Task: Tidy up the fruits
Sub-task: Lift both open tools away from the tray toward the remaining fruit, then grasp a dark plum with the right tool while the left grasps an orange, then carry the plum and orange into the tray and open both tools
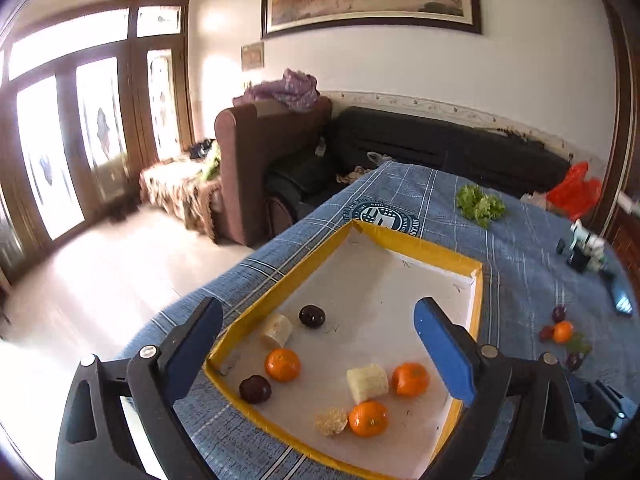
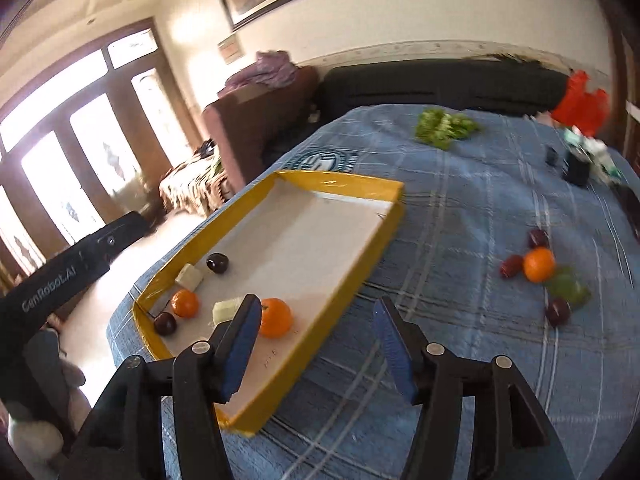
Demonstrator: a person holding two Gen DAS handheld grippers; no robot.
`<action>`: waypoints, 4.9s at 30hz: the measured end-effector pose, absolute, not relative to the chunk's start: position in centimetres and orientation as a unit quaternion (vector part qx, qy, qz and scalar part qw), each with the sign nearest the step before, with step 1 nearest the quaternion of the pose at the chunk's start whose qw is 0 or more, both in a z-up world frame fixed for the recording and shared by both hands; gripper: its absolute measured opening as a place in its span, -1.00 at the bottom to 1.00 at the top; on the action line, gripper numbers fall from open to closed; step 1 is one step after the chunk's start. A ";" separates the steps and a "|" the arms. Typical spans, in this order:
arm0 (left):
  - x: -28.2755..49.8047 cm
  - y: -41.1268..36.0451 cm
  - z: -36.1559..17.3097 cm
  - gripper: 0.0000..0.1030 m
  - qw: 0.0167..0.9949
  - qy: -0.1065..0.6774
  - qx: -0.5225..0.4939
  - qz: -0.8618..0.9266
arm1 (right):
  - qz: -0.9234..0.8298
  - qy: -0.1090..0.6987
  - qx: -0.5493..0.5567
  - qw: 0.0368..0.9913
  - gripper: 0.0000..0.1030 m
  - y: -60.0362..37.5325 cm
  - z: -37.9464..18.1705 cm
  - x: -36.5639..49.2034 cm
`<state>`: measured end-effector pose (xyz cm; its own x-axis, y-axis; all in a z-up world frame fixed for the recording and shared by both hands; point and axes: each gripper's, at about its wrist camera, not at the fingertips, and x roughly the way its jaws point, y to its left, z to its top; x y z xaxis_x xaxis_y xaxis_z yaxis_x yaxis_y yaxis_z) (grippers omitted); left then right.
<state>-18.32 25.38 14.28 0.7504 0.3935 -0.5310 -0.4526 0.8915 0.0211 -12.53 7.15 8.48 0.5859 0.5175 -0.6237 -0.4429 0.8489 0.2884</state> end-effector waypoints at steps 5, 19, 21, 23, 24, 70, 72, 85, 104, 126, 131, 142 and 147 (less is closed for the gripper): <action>-18.9 23.3 14.6 0.87 0.936 0.282 -0.045 0.208 | 0.244 0.372 0.083 0.892 0.27 4.9 8.0 -13.5; -19.4 20.0 13.5 0.87 0.935 0.313 -0.037 0.161 | 0.211 0.374 0.103 0.897 0.29 0.8 7.4 -14.4; -19.2 19.8 13.3 0.87 0.935 0.317 -0.035 0.156 | 0.209 0.376 0.103 0.897 0.29 0.7 7.2 -14.3; -19.1 19.7 13.0 0.87 0.934 0.322 -0.036 0.153 | 0.208 0.378 0.103 0.896 0.29 0.6 7.0 -14.2; -19.0 19.8 12.9 0.87 0.933 0.324 -0.038 0.151 | 0.207 0.380 0.104 0.896 0.29 0.5 6.8 -14.1; -6.2 12.1 8.0 0.70 0.893 0.436 -0.085 -0.079 | 0.130 0.430 0.060 0.891 -0.49 -9.2 1.3 -3.2; -4.6 10.8 7.6 0.70 0.889 0.442 -0.077 -0.093 | 0.127 0.423 0.078 0.894 -0.49 -10.2 1.8 -3.4; 3.1 0.1 3.3 0.64 0.874 0.448 0.068 -0.176 | 0.065 0.401 0.199 0.892 -0.48 -17.6 3.0 -2.6; -6.2 7.8 9.6 -0.32 0.912 0.393 -0.019 -0.116 | 0.094 0.382 0.145 0.908 -0.48 -14.3 3.8 -3.6; -14.2 29.2 11.3 -0.32 0.921 0.353 -0.148 0.069 | 0.168 0.360 0.037 0.917 -0.47 -4.9 7.9 -8.1; -12.0 31.7 9.8 -0.32 0.909 0.382 -0.154 0.061 | 0.245 0.368 0.028 0.896 -0.47 1.5 9.9 -7.8; -8.9 33.9 5.6 -0.32 0.874 0.452 -0.159 0.076 | 0.350 0.471 0.006 0.809 -0.45 14.7 5.4 -3.7; -9.3 34.6 5.4 -0.26 0.876 0.445 -0.163 0.085 | 0.341 0.494 -0.005 0.800 -0.45 17.2 3.1 -1.8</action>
